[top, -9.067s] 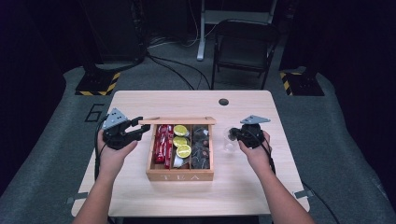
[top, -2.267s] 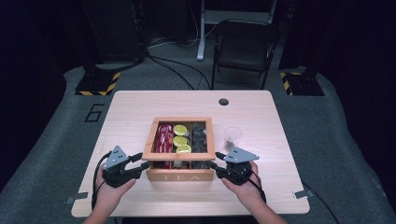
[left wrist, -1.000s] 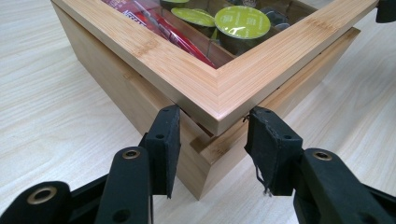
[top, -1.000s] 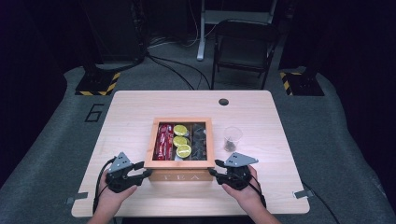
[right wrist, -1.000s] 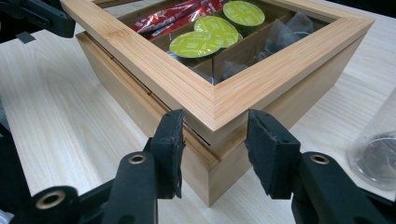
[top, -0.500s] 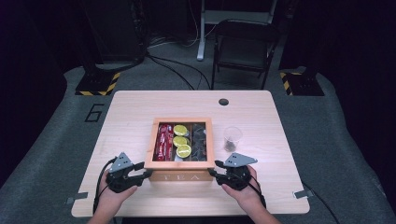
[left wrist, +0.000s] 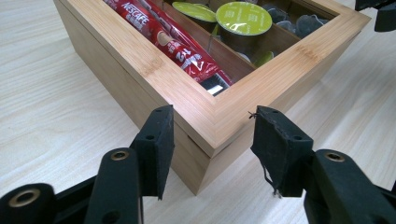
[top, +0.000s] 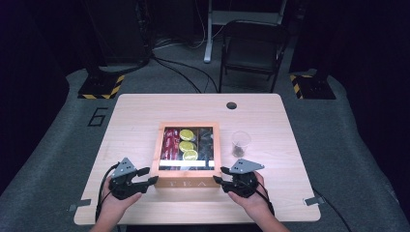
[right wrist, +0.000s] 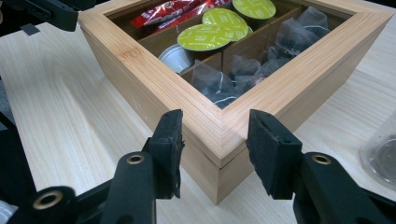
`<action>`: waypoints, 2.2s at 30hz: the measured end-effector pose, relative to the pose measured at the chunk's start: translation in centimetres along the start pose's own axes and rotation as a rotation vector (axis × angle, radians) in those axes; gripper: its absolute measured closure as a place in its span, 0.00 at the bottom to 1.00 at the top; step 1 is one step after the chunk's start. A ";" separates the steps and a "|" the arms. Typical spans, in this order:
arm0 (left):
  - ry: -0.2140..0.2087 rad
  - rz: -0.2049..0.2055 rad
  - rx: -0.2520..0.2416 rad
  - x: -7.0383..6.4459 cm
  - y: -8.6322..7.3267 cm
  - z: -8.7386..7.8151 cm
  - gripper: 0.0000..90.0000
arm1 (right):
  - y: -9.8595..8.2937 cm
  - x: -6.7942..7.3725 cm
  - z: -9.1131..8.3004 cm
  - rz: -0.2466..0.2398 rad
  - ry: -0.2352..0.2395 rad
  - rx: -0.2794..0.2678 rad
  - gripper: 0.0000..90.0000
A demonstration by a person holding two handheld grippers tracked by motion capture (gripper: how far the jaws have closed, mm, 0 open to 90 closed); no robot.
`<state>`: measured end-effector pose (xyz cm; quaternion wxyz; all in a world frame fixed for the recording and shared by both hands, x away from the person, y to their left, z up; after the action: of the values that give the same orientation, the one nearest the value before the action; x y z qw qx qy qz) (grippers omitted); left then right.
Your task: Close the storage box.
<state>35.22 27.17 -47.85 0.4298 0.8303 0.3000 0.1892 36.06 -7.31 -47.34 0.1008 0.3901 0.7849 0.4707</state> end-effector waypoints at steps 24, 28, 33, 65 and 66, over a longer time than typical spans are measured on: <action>0.102 -0.056 -0.040 1.9 1.8 -1.7 0.47 | 2.5 -2.8 -2.5 0.067 -0.036 -0.043 0.51; 0.108 -0.035 -0.037 2.3 3.0 -2.0 0.46 | 2.9 -3.1 -2.9 0.062 -0.036 -0.050 0.51; 0.124 -0.057 -0.048 3.3 3.3 -1.8 0.46 | 2.8 -3.9 -3.1 0.046 -0.066 -0.039 0.51; 0.251 -0.163 0.004 7.8 -2.2 -1.6 0.46 | -1.2 -6.7 -1.1 0.087 -0.104 0.025 0.51; 0.249 -0.162 0.007 7.8 -2.3 -1.6 0.46 | -1.2 -6.7 -1.0 0.090 -0.101 0.029 0.51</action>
<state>39.37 34.27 -48.44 0.4003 0.7751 0.4175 0.2542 39.46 -13.03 -49.22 0.1133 0.4498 0.7671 0.4431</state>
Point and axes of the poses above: each handheld gripper's, and its own axes: z roughly forward along the jaws, y roughly out of its top, x roughly to its left, the point moved 3 cm from there along z, roughly forward along the jaws, and after that the axes turned 11 degrees about z, right-handed, at the moved point
